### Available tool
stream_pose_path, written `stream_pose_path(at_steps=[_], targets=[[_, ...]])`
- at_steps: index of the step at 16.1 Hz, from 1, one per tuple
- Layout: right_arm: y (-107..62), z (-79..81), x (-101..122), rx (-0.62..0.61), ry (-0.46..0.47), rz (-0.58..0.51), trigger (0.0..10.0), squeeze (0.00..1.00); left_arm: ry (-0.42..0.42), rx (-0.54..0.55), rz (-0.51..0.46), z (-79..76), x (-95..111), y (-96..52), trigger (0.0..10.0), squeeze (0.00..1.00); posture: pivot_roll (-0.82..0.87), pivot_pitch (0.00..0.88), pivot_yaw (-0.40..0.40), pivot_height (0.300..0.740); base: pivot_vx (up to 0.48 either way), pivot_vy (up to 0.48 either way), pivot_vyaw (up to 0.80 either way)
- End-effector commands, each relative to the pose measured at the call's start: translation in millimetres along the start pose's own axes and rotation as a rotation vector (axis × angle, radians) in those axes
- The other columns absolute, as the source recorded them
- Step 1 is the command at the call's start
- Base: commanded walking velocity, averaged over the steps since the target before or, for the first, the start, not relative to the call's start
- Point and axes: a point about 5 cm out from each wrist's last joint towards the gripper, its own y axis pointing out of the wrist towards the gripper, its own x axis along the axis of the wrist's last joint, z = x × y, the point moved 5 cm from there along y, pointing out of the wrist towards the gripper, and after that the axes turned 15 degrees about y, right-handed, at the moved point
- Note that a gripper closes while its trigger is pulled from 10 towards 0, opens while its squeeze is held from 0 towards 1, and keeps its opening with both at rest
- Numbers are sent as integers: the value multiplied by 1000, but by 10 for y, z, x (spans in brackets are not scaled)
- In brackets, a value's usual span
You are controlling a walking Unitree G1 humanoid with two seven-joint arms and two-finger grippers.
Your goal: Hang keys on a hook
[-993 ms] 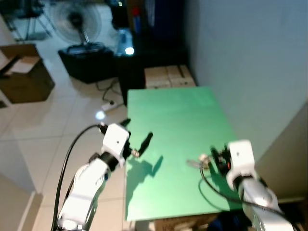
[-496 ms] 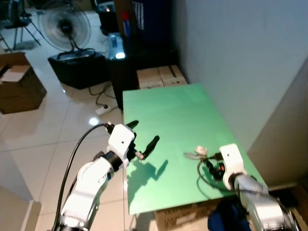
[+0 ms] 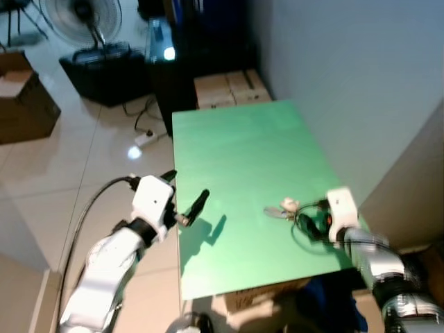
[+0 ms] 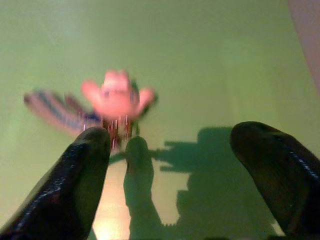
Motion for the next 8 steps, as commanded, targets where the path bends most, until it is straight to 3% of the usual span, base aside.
stream_pose_path(at_steps=[1,5,7,8], targets=[[25,8,101,24,1,-34,10000,1000,-1,-89,-17,-85,94,-140,10000,0,130,218,97,740,0,0,0],[77,20,173,18,17,-42,10000,1000,14,-81,0,-37,172,-331,10000,0,205,246,101,740,0,0,0],[111,127,195,74,63,-38,10000,0,23,-62,17,36,202,-417,10000,0,227,249,108,740,0,0,0],[121,166,186,88,54,-32,10000,0,26,-67,19,44,209,-443,10000,0,236,248,112,740,0,0,0]])
